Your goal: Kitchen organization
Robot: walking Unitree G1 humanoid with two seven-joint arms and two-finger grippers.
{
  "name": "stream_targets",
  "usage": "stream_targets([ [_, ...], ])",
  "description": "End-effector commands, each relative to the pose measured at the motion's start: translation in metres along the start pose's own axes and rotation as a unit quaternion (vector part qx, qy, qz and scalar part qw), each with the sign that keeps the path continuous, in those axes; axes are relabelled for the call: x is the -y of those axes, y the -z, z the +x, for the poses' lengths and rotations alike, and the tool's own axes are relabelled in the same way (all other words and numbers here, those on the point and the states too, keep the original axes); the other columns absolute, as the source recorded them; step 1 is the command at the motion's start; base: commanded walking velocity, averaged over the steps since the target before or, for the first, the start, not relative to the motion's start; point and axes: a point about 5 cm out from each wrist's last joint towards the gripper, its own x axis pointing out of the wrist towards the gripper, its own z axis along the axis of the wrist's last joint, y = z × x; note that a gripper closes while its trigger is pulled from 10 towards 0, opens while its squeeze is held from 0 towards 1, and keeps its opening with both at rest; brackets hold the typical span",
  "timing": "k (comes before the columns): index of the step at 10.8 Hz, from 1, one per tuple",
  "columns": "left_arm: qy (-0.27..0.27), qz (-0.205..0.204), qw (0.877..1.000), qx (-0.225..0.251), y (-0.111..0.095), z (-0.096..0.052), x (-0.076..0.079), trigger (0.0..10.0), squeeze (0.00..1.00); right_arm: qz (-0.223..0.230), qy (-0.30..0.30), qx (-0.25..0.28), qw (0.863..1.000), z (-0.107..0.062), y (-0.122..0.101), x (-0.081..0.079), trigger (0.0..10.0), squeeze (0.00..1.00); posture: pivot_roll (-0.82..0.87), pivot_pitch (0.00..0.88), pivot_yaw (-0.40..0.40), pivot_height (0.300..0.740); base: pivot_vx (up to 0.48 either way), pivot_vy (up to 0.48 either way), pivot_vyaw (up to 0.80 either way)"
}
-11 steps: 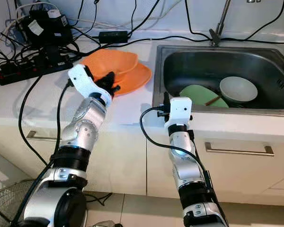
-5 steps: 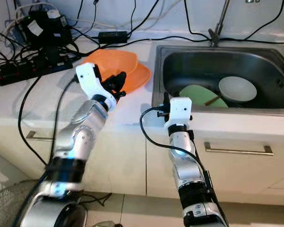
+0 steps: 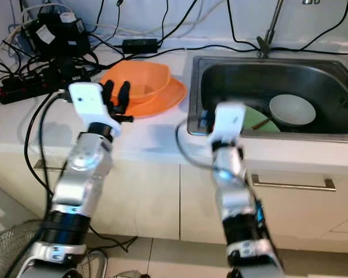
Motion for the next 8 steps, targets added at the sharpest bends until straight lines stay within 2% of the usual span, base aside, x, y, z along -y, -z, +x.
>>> stream_targets([
  [1, -0.013, 0.008, 1.000, -0.001, 0.005, 0.000, -0.004, 10.0, 0.00, 0.006, 0.016, 0.025, 1.000, 0.005, -0.012, 0.007, 10.0, 0.00, 0.06, 0.000, 0.051, 0.740, 0.000, 0.000, 0.00],
  [3, -0.013, 0.025, 1.000, 0.007, 0.008, 0.005, -0.010, 10.0, 0.00, 0.002, 0.025, 0.034, 0.999, 0.008, -0.017, 0.015, 10.0, 0.00, 0.05, 0.000, 0.065, 0.740, 0.000, 0.000, 0.00],
  [8, -0.019, 0.022, 0.999, 0.038, -0.002, 0.012, -0.010, 10.0, 0.00, 0.006, 0.029, 0.030, 0.999, 0.006, -0.017, 0.016, 10.0, 0.00, 0.05, 0.000, 0.067, 0.740, 0.319, 0.000, 0.00],
])
